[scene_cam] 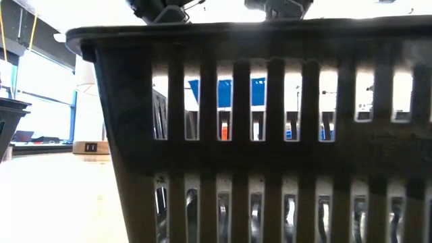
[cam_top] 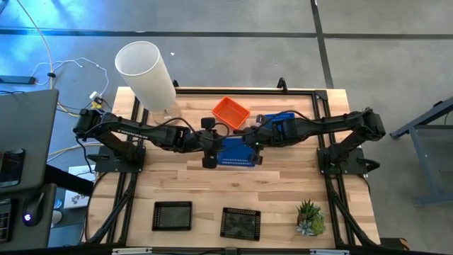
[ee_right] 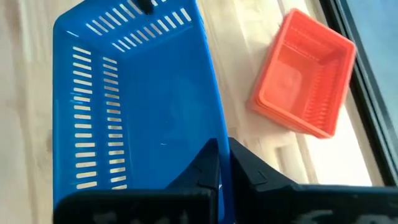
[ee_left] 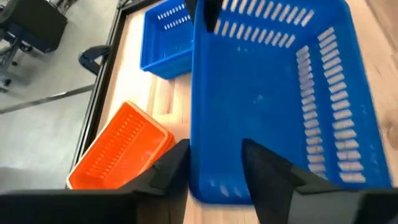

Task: Stack baskets by color
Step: Stack the left blue bin on top of the right blue bin

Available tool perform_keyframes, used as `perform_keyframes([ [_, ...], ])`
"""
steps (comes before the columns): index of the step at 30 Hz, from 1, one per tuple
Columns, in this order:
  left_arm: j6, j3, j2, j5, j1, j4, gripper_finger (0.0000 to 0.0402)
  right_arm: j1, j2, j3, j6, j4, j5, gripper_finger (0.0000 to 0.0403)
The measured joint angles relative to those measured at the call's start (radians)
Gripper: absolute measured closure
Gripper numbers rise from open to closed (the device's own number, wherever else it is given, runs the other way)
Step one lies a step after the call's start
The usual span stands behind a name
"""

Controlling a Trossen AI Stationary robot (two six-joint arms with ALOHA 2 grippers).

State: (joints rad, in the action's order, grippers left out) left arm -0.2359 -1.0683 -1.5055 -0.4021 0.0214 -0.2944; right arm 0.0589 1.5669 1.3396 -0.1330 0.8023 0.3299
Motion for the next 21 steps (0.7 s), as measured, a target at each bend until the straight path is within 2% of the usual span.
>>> perform_keyframes([
  [4, 0.042, 0.000, 0.000, -0.002, 0.000, -0.024, 0.0261, -0.009, -0.002, 0.000, -0.007, 0.033, -0.002, 0.0403],
  [21, 0.103, 0.004, 0.000, -0.002, -0.001, -0.203, 0.0259, -0.042, -0.003, 0.000, -0.041, 0.187, 0.038, 0.0402],
])
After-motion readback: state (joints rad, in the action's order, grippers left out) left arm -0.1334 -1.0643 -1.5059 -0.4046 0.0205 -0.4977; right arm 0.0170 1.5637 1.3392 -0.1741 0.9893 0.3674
